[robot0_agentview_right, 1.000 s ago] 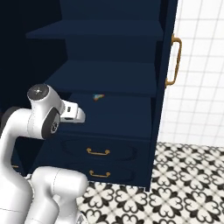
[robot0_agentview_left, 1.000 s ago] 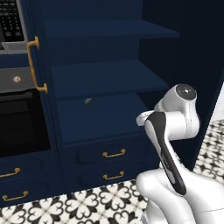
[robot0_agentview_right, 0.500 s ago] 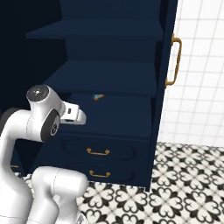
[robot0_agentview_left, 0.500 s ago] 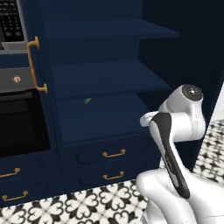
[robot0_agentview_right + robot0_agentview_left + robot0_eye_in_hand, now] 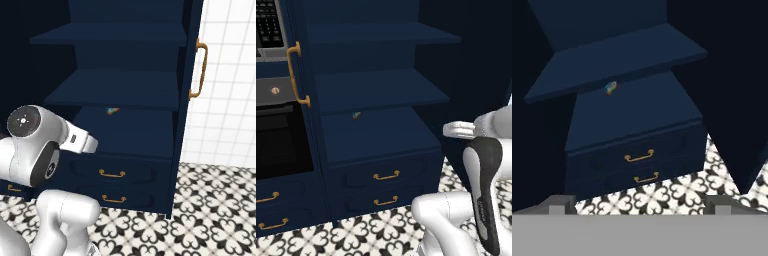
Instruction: Pick the cereal and place it on the digital scale for weighing, and close the cabinet.
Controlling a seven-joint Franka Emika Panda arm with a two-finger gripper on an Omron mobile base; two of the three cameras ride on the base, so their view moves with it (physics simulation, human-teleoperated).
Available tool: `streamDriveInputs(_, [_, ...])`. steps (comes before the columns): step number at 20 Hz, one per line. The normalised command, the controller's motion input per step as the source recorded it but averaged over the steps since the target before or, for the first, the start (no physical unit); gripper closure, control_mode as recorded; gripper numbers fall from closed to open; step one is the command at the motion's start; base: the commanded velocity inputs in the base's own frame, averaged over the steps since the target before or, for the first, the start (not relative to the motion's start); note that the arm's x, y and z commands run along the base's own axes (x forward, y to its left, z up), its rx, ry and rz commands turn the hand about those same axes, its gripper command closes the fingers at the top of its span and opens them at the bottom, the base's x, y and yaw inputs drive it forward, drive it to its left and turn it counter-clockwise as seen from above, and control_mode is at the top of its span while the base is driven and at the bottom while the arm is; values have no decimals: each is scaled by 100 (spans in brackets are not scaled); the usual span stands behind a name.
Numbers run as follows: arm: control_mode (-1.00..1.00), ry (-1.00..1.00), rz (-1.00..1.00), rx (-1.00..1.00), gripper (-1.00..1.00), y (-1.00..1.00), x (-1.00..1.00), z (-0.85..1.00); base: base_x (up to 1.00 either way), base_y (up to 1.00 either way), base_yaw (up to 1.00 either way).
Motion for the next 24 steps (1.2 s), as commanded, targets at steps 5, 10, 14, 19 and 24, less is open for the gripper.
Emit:
streamDriveInputs(5, [-100, -41, -7, 15, -100, -45, -95, 1, 0, 0, 0])
streamDriveInputs(10, [-100, -24, -23, 30, -100, -63, -91, -15, 0, 0, 0])
streamDriveInputs(14, [-100, -23, -22, 45, -100, -96, -2, -56, 0, 0, 0])
streamDriveInputs(19, [-100, -25, -16, 47, -100, -81, -27, -44, 0, 0, 0])
streamDriveInputs(24, [-100, -7, -4, 49, -100, -86, 28, -38, 0, 0, 0])
